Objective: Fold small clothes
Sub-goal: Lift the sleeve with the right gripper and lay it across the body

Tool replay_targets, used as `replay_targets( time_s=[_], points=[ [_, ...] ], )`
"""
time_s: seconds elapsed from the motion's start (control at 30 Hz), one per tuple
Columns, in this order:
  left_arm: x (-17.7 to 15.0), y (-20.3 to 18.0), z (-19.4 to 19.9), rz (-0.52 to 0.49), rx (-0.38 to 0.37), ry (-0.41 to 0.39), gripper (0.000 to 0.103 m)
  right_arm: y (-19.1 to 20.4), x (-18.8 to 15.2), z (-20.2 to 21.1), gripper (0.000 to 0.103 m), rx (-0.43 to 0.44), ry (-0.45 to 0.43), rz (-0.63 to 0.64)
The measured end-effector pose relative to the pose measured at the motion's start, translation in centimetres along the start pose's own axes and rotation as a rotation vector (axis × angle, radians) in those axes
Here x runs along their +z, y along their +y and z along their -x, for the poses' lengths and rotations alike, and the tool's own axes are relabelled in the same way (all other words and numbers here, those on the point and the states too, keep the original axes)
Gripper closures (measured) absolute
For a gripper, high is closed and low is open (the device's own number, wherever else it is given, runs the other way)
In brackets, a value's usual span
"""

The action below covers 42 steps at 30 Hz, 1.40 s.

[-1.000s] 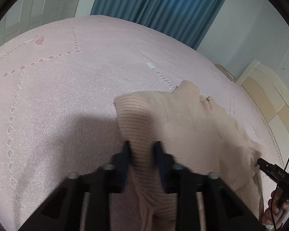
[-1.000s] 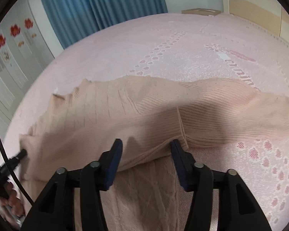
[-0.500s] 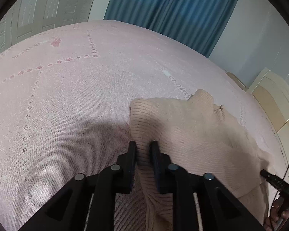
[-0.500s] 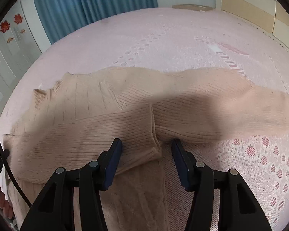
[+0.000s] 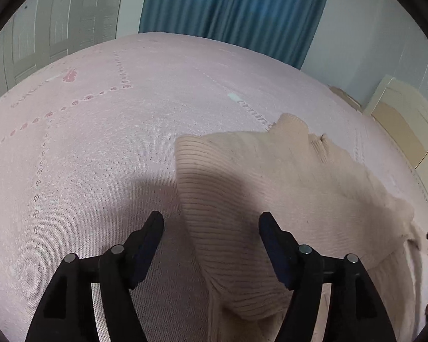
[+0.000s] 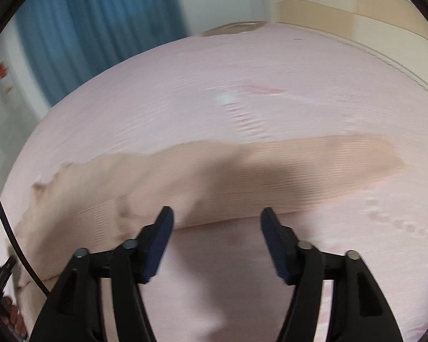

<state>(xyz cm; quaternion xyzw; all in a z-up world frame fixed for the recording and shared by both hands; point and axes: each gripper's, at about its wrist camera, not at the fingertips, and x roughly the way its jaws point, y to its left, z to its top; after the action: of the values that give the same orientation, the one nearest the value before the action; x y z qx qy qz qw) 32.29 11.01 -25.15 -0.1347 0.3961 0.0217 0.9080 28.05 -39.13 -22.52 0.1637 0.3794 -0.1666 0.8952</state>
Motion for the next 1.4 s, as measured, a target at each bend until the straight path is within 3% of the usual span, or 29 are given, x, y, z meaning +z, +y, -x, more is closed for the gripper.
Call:
replay_targets(
  time_s=[0.13,0.27,0.47,0.6,0.83,0.9,0.93,0.97,1.17,1.4],
  points=[
    [0.0,0.1,0.1,-0.005,0.003,0.004,0.034,-6.9,0.4,-0.3,0.033,-0.111,0.010,-0.080],
    [-0.2,-0.4,0.2,-0.031,0.029,0.007,0.031,-11.4,0.6,-2.1,0.033,-0.099,0.044,-0.119],
    [-0.3,-0.1,0.1,-0.018,0.027,0.014,0.028,-12.9,2.2,-4.5,0.025,-0.033,0.059,-0.165],
    [-0.4,-0.4,0.0,-0.032,0.042,0.019,0.027,-13.3,3.4,-5.8,0.025,-0.053,0.049,-0.177],
    [-0.4,-0.4,0.1,-0.033,0.048,0.018,0.027,-16.6,5.7,-7.2,0.025,0.000,0.007,-0.312],
    [-0.4,-0.4,0.0,-0.032,0.057,0.018,0.026,-16.7,6.5,-7.6,0.036,-0.044,0.005,-0.300],
    [-0.4,-0.4,0.0,-0.032,0.059,0.019,0.026,-16.5,6.9,-7.7,0.058,-0.090,0.001,-0.274],
    [-0.4,-0.5,0.0,-0.032,0.061,0.018,0.026,-16.3,7.1,-7.8,0.097,-0.114,0.004,-0.243],
    [-0.4,-0.3,0.2,-0.020,0.062,0.013,0.025,-14.7,8.1,-4.6,0.097,-0.137,-0.057,-0.199],
    [-1.0,1.4,1.4,0.076,0.032,0.009,0.025,-6.1,10.4,4.2,0.097,-0.114,-0.225,-0.087]
  ],
)
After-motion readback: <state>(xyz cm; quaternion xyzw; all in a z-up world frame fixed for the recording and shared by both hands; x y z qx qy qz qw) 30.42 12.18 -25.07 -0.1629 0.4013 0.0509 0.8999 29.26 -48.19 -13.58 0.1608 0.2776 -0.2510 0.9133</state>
